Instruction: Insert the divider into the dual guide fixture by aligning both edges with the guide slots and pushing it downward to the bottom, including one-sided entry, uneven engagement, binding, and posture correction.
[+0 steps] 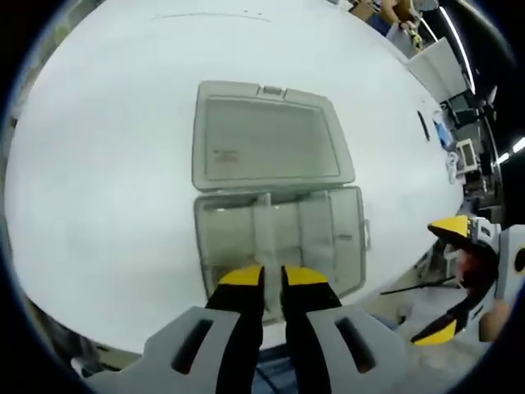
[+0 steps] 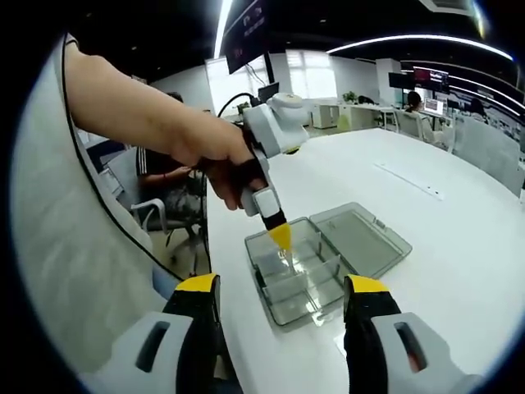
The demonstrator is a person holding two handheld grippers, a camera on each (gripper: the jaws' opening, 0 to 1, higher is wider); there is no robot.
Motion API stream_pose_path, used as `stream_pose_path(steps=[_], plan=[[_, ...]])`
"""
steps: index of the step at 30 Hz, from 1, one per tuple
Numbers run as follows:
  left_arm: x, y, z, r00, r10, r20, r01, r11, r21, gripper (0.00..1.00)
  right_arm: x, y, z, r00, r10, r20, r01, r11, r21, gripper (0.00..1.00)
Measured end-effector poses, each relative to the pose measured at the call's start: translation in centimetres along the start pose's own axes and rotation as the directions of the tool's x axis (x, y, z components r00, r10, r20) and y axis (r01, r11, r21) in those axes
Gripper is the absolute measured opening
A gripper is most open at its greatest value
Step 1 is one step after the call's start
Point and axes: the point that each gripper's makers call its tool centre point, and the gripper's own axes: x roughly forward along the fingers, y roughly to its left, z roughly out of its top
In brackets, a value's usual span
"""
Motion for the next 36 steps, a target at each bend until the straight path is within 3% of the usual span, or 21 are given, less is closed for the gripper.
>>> stream_pose_path(steps=[9,13,15,17,36], plan=[[0.2,-0.4,-0.3,1.0,0.002,-0.03,-0.001,0.999,0.039,0.0,0.2,0.1,0.1,1.0,-0.006,-0.006,0.006,1.0,0.005,0.58],[0.4,0.2,-0.6,0.998,0.052,-0.042,-0.046,0.991,0.124,0.0,0.3,0.0,0.2,1.0,-0.01,-0.003,0.011,1.0,0.01,0.58],[0.5,-0.1,-0.5,0.999,0.037,-0.039,-0.034,0.995,0.097,0.0,0.3,0.0,0.2,1.0,-0.012,-0.004,0.012,1.0,0.015,0.58],[0.5,-0.1,-0.5,0.999,0.038,-0.038,-0.033,0.991,0.127,0.0,0.3,-0.1,0.1,1.0,-0.012,-0.007,0.013,1.0,0.015,0.58],[0.9,-0.4,-0.6,0.998,0.054,-0.043,-0.047,0.988,0.149,0.0,1.0,-0.1,0.2,1.0,-0.004,-0.018,0.005,1.0,0.023,0.58]])
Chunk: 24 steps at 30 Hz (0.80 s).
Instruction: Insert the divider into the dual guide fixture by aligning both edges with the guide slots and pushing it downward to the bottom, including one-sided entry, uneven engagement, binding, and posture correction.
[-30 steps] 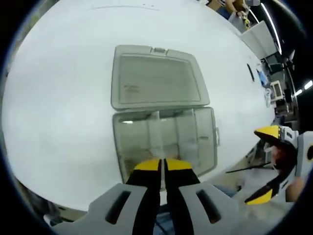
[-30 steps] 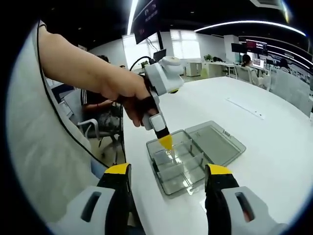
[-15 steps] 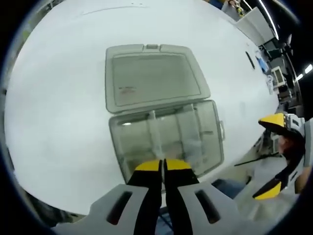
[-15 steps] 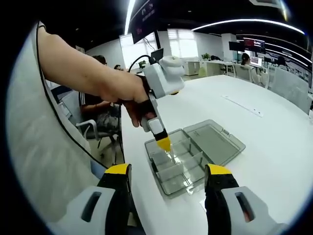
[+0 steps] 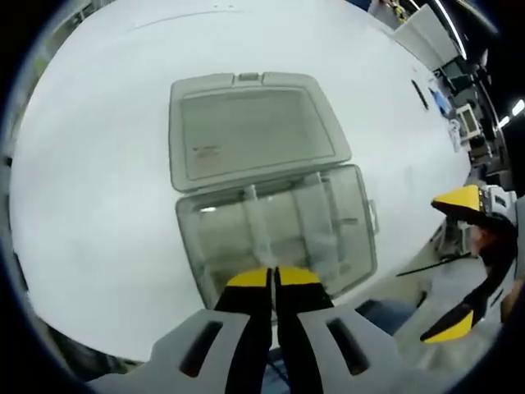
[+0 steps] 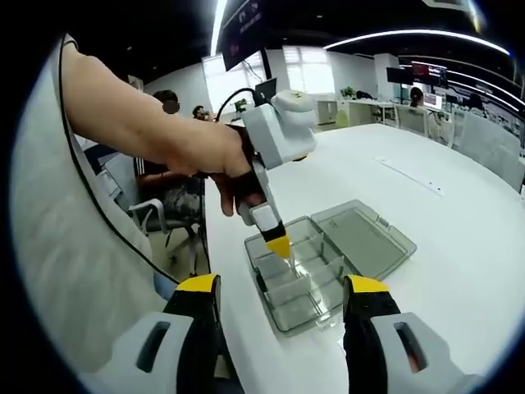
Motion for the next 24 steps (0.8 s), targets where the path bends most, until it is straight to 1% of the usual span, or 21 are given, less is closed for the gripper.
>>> stream_pose_path(steps=[5,9,11,12,13,14,16,19,21,24], plan=[[-0.01,0.05,-0.13,1.0,-0.005,0.0,0.005,1.0,0.0,0.0,0.14,0.1,-0.28,1.0,0.003,-0.009,-0.003,1.0,0.002,0.58],[0.14,0.04,-0.23,1.0,0.013,-0.011,-0.012,1.0,0.021,0.0,0.23,0.11,-0.4,1.0,0.002,-0.012,-0.002,1.0,0.007,0.57],[0.27,0.1,-0.4,1.0,0.022,-0.007,-0.022,0.999,0.026,0.0,0.23,0.12,-0.43,1.0,0.001,-0.014,-0.001,1.0,0.011,0.57],[0.34,0.23,-0.38,1.0,0.025,-0.006,-0.025,0.999,0.026,0.0,0.16,0.16,-0.34,1.0,0.0,-0.011,0.0,1.0,0.009,0.58],[0.38,0.43,-0.36,1.0,0.027,-0.008,-0.027,0.999,0.022,0.0,0.06,0.18,0.01,1.0,0.0,0.008,0.0,1.0,0.016,0.58],[0.34,0.42,-0.39,1.0,0.022,-0.008,-0.022,1.0,0.006,0.0,0.04,0.13,-0.01,1.0,-0.001,0.008,0.001,1.0,0.024,0.58],[0.34,0.45,-0.36,1.0,0.023,-0.01,-0.023,1.0,0.001,0.0,0.04,-0.09,-0.21,1.0,-0.009,-0.002,0.009,1.0,0.023,0.58],[0.46,0.38,-0.27,1.0,0.025,-0.019,-0.025,1.0,0.005,0.0,-0.03,-0.25,-0.18,1.0,-0.015,0.0,0.015,1.0,0.023,0.58],[0.45,0.16,-0.28,1.0,0.021,-0.015,-0.021,1.0,-0.008,0.0,-0.08,-0.45,-0.36,1.0,-0.02,0.0,0.02,0.999,0.034,0.58],[0.54,-0.03,-0.1,1.0,0.02,-0.021,-0.02,1.0,0.012,0.01,-0.19,-0.47,-0.51,1.0,-0.021,-0.004,0.021,0.999,0.03,0.58]])
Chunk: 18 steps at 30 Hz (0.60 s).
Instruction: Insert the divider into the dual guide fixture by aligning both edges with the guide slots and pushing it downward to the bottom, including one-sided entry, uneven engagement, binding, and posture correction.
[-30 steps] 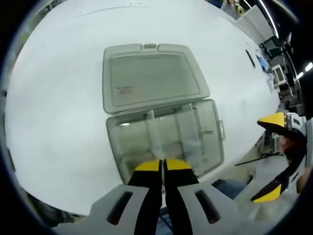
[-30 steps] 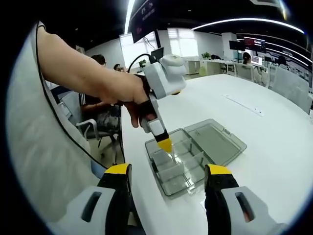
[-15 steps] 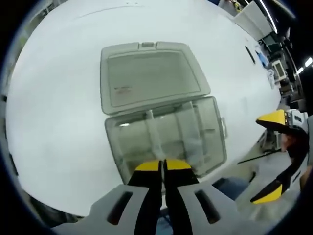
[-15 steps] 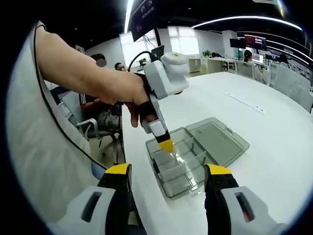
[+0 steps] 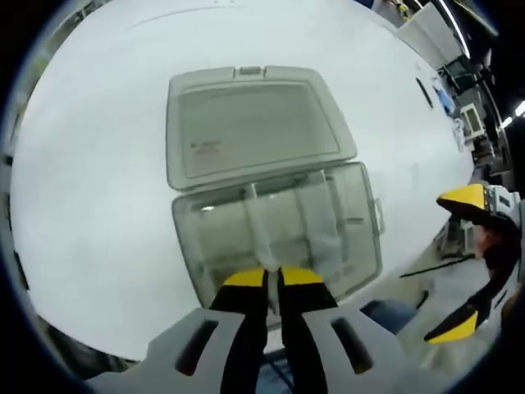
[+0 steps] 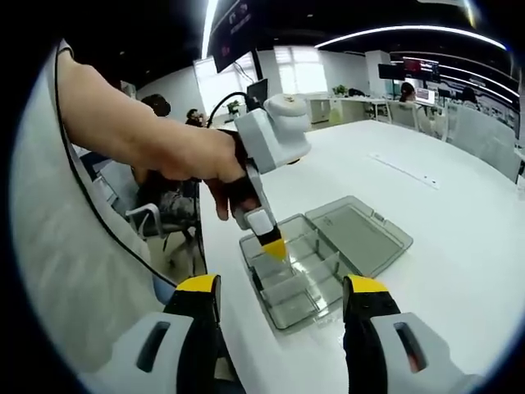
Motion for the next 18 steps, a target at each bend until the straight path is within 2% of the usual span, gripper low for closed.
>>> stream_pose_path(steps=[5,8,10,11,18], plan=[[0.0,0.3,0.0,0.999,-0.032,0.035,0.032,0.999,-0.006,0.04,-0.1,-0.5,-0.3,1.0,-0.007,-0.005,0.007,1.0,0.009,0.58],[-0.3,0.6,0.9,0.993,-0.043,0.108,0.039,0.999,0.036,0.1,-0.2,-0.7,-0.6,1.0,-0.01,-0.018,0.01,1.0,0.004,0.58],[-0.6,0.5,1.4,0.991,-0.054,0.125,0.05,0.998,0.031,0.14,-0.3,-1.1,-0.5,1.0,-0.015,-0.015,0.015,1.0,0.012,0.58],[-0.8,0.2,1.6,0.988,-0.075,0.135,0.071,0.997,0.028,0.14,-0.3,-1.1,-0.5,1.0,-0.016,-0.018,0.017,1.0,0.01,0.58],[-1.3,-0.4,2.3,0.976,-0.108,0.188,0.1,0.993,0.055,0.17,-0.1,-1.5,-0.5,1.0,-0.023,-0.02,0.023,1.0,0.011,0.58]])
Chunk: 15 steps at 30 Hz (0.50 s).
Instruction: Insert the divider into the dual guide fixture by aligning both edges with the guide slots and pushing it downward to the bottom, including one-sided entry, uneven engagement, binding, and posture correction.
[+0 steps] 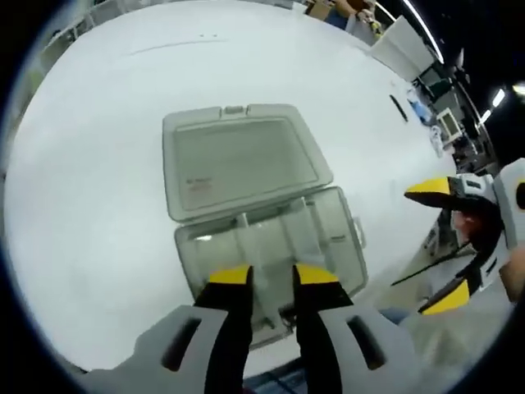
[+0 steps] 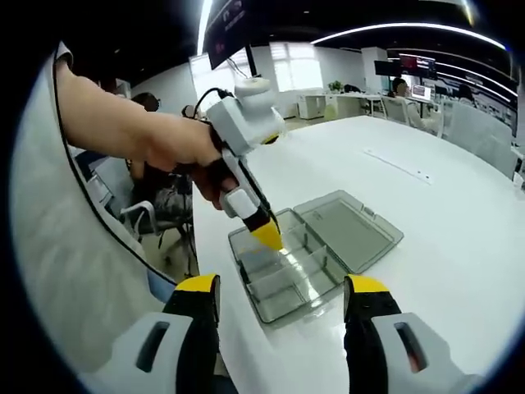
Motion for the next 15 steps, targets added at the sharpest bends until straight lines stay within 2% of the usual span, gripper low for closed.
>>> stream_pose_path(steps=[5,8,9,11,15], plan=[[-0.9,-0.8,0.4,0.998,-0.036,0.053,0.035,0.999,0.007,0.21,0.2,-0.2,0.0,1.0,-0.002,0.001,0.002,1.0,0.002,0.59],[-1.4,-1.6,1.1,0.99,-0.084,0.116,0.081,0.996,0.032,0.28,0.2,-0.3,0.0,1.0,-0.002,-0.001,0.002,1.0,0.001,0.59],[-1.6,-1.6,0.9,0.99,-0.085,0.114,0.082,0.996,0.029,0.31,0.3,-0.3,0.0,1.0,-0.003,0.0,0.003,1.0,0.003,0.59],[-1.9,-2.2,1.1,0.981,-0.126,0.147,0.123,0.992,0.034,0.33,0.4,-0.3,-0.1,1.0,-0.003,-0.002,0.003,1.0,0.005,0.59],[-2.6,-2.5,1.0,0.975,-0.137,0.176,0.132,0.99,0.044,0.35,0.6,-0.2,0.0,1.0,0.001,-0.01,-0.001,1.0,0.001,0.59]])
